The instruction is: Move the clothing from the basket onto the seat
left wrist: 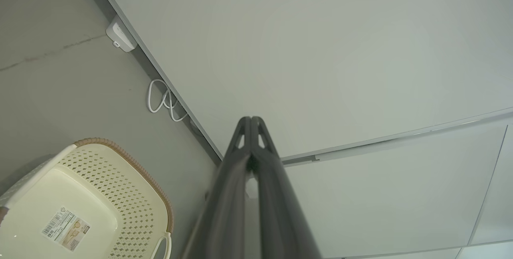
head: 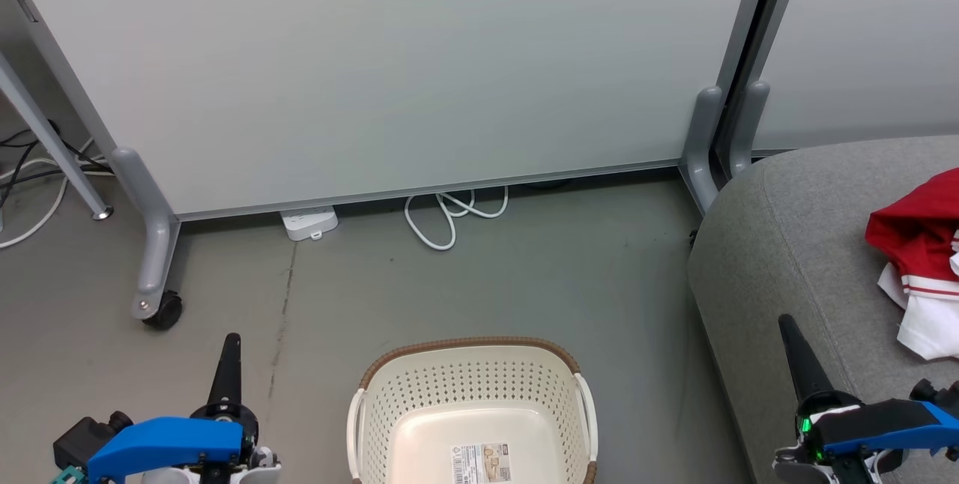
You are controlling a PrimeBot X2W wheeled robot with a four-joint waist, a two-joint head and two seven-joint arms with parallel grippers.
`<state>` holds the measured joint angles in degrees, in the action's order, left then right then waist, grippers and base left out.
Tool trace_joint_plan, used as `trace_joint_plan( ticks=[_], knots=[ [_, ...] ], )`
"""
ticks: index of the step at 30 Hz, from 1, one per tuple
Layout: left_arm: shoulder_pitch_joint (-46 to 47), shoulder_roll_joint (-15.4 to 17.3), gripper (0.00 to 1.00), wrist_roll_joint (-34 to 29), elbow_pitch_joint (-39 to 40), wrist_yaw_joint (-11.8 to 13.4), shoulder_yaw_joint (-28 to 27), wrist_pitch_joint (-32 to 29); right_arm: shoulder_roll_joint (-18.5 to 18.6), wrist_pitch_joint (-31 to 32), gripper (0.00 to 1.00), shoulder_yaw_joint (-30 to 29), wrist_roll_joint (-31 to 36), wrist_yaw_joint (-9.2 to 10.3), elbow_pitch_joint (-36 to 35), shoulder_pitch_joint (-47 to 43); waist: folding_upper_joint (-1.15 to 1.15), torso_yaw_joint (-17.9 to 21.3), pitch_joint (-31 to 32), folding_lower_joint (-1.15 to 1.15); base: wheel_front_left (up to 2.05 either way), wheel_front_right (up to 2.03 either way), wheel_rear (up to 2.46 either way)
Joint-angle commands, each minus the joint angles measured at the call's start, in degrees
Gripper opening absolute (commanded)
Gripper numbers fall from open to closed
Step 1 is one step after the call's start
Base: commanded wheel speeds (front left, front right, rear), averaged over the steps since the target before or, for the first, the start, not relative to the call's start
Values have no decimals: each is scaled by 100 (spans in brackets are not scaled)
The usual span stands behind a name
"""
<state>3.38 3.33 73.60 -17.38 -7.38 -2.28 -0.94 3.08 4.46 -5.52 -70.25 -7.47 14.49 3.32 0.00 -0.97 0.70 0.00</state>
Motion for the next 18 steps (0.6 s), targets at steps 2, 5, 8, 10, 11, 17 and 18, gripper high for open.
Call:
trace_joint_plan(
  ticks=[2, 5, 8, 10, 11, 17, 18],
  knots=[
    [132, 3, 0, 187, 86, -13, -59, -58, -2, 23, 0, -18, -225, -3, -48, 132, 0, 6, -5, 0, 0, 0, 0],
    [151, 0, 0, 318, 105, -14, -91, -99, -3, 42, 0, -26, -375, -3, -48, 143, 0, 12, -10, 0, 0, 0, 0],
    [172, -4, 0, 452, 127, -14, -126, -141, -4, 56, 0, -33, -531, -3, -48, 157, 0, 18, -16, 0, 0, 0, 0],
    [180, -7, 0, 533, 141, -15, -147, -166, -6, 59, 0, -38, -631, -3, -49, 167, 0, 22, -19, 0, 0, 0, 0],
    [183, -9, 0, 572, 148, -15, -158, -177, -7, 66, 0, -40, -678, -3, -50, 167, 0, 24, -21, 0, 0, 0, 0],
    [207, -17, 0, 822, 185, -15, -209, -251, -11, 94, 0, -53, -968, -3, -49, 202, 0, 35, -31, 0, 0, 0, 0],
    [209, -18, 0, 859, 191, -15, -216, -263, -11, 97, 0, -55, -1013, -3, -50, 208, 0, 37, -33, 0, 0, 0, 0]
  ],
)
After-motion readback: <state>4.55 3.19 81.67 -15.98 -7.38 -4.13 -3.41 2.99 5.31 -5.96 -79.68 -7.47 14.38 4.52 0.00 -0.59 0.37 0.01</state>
